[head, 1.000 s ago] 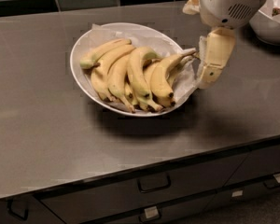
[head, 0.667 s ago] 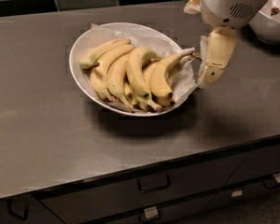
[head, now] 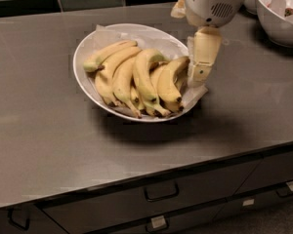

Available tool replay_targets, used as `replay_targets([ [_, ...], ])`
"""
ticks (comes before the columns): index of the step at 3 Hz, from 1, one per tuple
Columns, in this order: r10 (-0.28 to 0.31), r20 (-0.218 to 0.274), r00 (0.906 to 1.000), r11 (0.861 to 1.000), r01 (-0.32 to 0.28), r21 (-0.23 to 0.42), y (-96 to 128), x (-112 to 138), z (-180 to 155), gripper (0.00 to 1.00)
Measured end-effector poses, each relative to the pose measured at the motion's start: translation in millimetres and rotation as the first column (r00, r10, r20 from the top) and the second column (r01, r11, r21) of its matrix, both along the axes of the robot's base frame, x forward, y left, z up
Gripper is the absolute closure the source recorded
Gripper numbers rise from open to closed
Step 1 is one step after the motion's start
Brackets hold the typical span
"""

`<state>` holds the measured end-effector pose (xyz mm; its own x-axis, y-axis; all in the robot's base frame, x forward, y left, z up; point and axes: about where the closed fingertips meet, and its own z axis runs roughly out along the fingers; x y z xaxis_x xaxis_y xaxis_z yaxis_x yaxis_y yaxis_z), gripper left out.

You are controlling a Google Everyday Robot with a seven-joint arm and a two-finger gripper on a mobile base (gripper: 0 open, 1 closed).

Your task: Pick banana from white bowl

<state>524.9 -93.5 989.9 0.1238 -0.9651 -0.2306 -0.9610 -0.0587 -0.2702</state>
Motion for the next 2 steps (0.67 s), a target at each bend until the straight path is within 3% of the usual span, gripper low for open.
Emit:
replay_targets([
  [1,0.111,-0.047,0.9927,0.993,-0.113,-0.043,38.5,32.6,-11.9,0.00],
  [2,0.200,0.021,0.9796,0.980,-0.200,-0.014,93.0,86.3,-16.1,0.00],
])
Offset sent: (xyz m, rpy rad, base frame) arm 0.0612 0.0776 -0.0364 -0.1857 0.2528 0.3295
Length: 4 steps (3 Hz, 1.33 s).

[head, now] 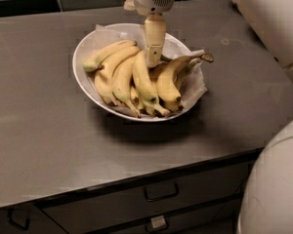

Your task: Pick banana from white bowl

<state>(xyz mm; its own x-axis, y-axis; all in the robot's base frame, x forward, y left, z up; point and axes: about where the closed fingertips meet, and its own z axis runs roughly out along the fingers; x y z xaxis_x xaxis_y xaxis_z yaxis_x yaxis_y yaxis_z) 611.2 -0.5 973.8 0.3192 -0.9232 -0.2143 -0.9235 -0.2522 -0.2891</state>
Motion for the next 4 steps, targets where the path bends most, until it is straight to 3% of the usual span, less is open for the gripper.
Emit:
replay_targets([
  [2,-0.020,0.005,0.9998,1.000,0.020,0.016,-5.7,-7.0,5.9,0.00],
  [3,0.011,-0.016,0.9998,0.999,-0.011,0.031,-13.1,-30.5,14.1,0.00],
  [4,0.091,-0.019,0.9956,0.994,-0.090,0.065,-21.9,-49.3,22.4,0.00],
])
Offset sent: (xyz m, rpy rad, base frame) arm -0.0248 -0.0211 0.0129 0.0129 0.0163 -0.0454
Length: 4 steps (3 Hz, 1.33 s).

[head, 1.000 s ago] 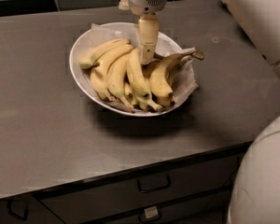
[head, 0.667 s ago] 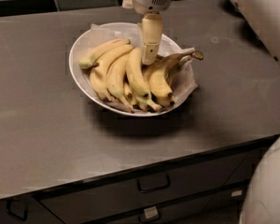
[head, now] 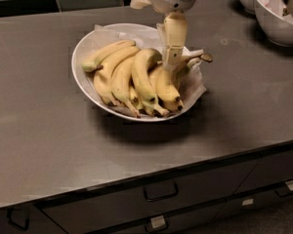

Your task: Pick banana from white bowl

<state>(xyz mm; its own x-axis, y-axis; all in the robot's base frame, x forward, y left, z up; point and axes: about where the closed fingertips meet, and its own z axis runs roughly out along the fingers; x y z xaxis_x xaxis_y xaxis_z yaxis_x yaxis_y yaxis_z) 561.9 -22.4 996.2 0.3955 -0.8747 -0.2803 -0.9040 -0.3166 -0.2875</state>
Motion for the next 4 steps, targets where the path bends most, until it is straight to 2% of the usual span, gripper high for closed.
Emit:
replay_targets([
  [1,0.122,0.002,0.9925,0.991,-0.122,0.048,-13.7,0.2,-4.5,0.00],
  [2,0.154,0.056,0.9864,0.985,-0.158,0.063,-5.1,10.6,-3.0,0.00],
  [3,0.154,0.056,0.9864,0.985,-0.158,0.063,-5.1,10.6,-3.1,0.00],
  [4,0.156,0.040,0.9869,0.984,-0.159,0.083,-3.3,16.4,-11.5,0.18],
])
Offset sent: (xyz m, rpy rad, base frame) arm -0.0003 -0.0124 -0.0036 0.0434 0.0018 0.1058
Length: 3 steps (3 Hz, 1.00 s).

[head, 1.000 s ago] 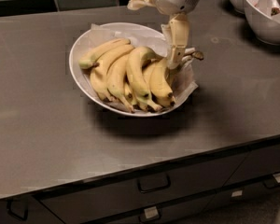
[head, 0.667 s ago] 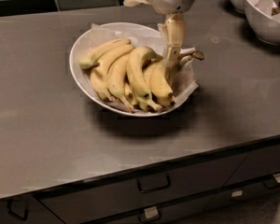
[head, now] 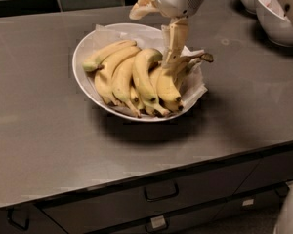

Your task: Pick banana from white bowl

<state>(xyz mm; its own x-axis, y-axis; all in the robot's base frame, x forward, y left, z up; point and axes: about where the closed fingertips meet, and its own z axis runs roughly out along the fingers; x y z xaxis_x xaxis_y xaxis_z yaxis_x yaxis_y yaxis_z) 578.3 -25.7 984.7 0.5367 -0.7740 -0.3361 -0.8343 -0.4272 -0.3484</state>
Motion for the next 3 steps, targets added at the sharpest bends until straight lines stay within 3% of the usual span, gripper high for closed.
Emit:
replay_targets([
  [3,-0.023,-0.053,0.9983,1.000,0.023,-0.004,-11.9,-10.3,-4.4,0.21],
])
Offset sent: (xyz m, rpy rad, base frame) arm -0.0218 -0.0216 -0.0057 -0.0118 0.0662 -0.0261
